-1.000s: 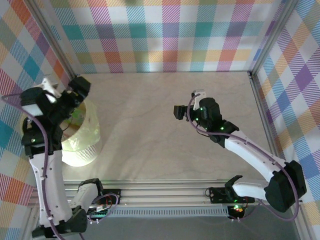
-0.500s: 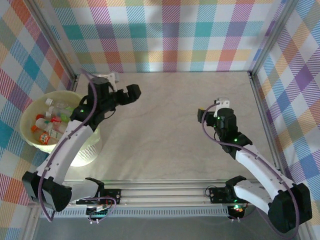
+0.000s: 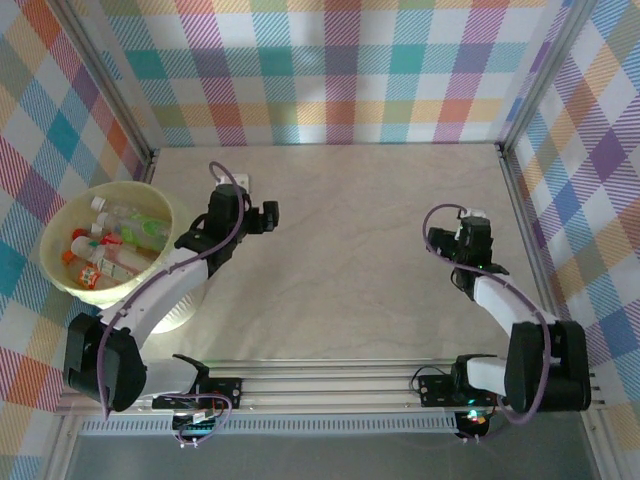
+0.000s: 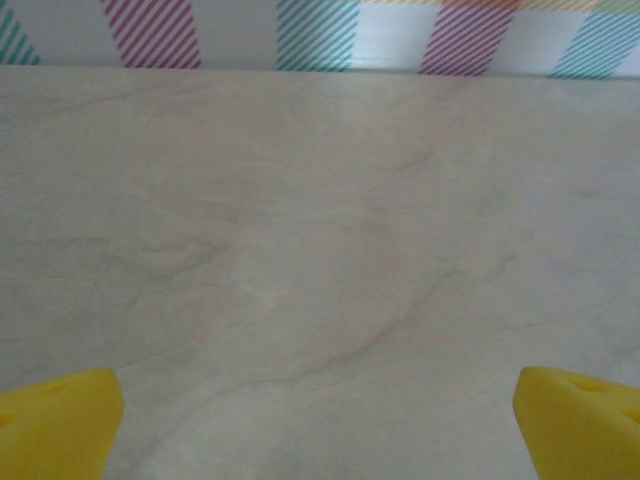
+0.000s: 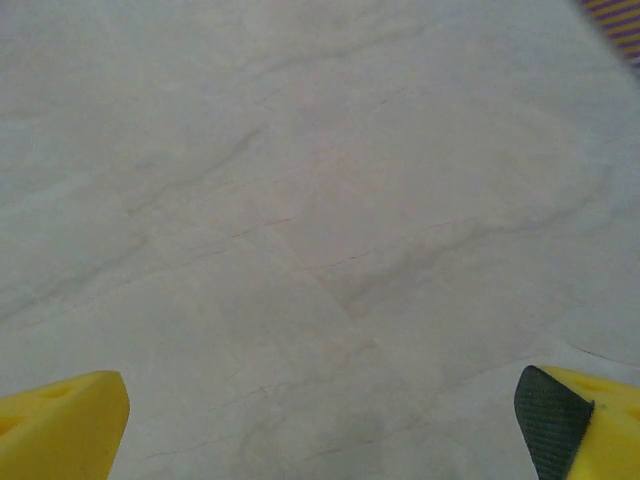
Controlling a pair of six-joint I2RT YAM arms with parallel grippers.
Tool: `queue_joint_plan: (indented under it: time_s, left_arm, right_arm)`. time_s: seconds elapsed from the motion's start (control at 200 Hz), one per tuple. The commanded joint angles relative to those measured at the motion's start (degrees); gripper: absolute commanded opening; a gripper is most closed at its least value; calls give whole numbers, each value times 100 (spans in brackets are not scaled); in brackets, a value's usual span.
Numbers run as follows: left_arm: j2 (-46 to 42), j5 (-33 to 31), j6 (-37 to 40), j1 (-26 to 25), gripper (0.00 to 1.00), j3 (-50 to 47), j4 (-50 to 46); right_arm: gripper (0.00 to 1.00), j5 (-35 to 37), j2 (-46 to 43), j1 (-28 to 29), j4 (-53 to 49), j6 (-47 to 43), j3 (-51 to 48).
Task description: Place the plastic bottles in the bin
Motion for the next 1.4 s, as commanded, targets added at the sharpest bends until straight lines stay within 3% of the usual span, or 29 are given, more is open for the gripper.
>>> queue_joint_plan:
  time_s: [0.0,0.205,0.355,0.395,0.495,0.825,1.035,1.105,1.2,1.395]
  left_arm:
    - [-216,-103,212,281,100,-317,620]
    - [-184,37,438,512,100,-826,937]
    - [-283,40,372,755,100,-1587,1783]
    - [-271,59,335,825,100,-1751,1964]
    - [-56,214,398,921,100,-2047,2372]
    - [810,647,508,1351,100,-1825,3532]
    - [871,1313,438,1679,100,-1568,2873]
    - [539,1296,512,1679,100,-1750,2539]
    - [278,1032,558,1679,100,-2209,2827]
    - [649,723,699,1756,100,-2488,3694]
  right_arm:
    - [100,-905,403,-57,1036,-384,-149]
    - [100,-1350,959,-131,2281,-612,-281]
    - [100,-1489,1677,-188,4165,-641,-846]
    - [99,-1448,1509,-184,3758,-650,-798]
    - [100,-1374,1556,-190,3821,-629,-788]
    - [100,-1355,1566,-185,3857,-630,-793]
    - [100,-1355,1563,-174,3850,-632,-793]
    - [100,-1357,1564,-180,3848,-630,-793]
    - [100,-1357,1564,-183,3849,-630,-798]
    - [100,-1355,1563,-178,3849,-630,-793]
